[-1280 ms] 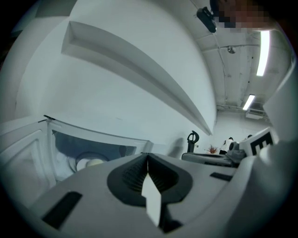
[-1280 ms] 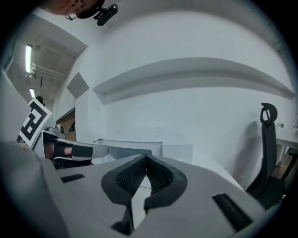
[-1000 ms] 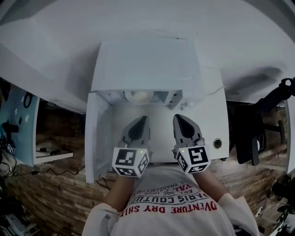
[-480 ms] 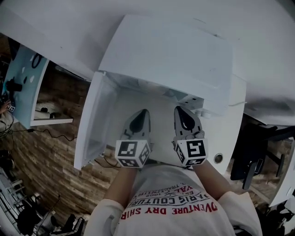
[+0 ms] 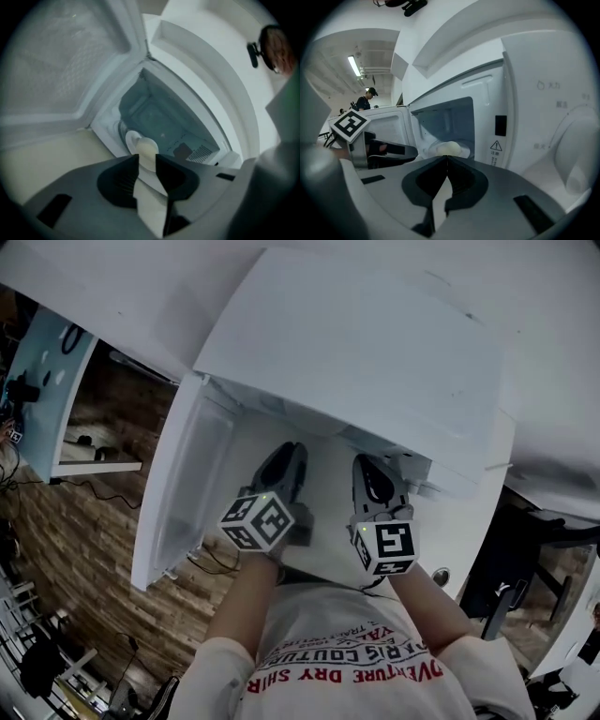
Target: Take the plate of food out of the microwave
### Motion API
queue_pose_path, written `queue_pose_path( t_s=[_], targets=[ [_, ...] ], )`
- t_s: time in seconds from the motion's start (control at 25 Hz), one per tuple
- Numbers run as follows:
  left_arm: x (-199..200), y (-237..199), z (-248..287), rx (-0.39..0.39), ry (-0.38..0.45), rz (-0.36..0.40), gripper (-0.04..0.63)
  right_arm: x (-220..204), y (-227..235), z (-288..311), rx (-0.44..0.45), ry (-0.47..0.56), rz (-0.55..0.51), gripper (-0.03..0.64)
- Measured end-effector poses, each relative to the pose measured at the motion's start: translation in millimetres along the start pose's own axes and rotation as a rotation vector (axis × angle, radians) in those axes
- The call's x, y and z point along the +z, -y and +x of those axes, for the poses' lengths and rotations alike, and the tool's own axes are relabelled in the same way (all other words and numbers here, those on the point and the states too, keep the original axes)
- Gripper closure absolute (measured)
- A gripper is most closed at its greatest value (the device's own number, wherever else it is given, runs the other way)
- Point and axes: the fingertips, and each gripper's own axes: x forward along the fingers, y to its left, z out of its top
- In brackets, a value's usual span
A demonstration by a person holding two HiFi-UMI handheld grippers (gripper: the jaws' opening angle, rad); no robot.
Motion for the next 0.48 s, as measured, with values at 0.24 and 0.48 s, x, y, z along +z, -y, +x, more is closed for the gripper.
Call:
queue_pose_path(
  t_s=[0.24,0.48],
  targets=[
    [-6.6,-14.1,23.5,-0.016,0.004,-0.239,0.469,-5.7,-6.7,6.3,0.018,-0.015,-0.008,0.606],
    [-4.4,-19.2,45.2,-0.034,-0.01,-0.365,0.469,-9.5,-10.8,7.8,0.013,-0.027,-0.016,0.606]
  ],
)
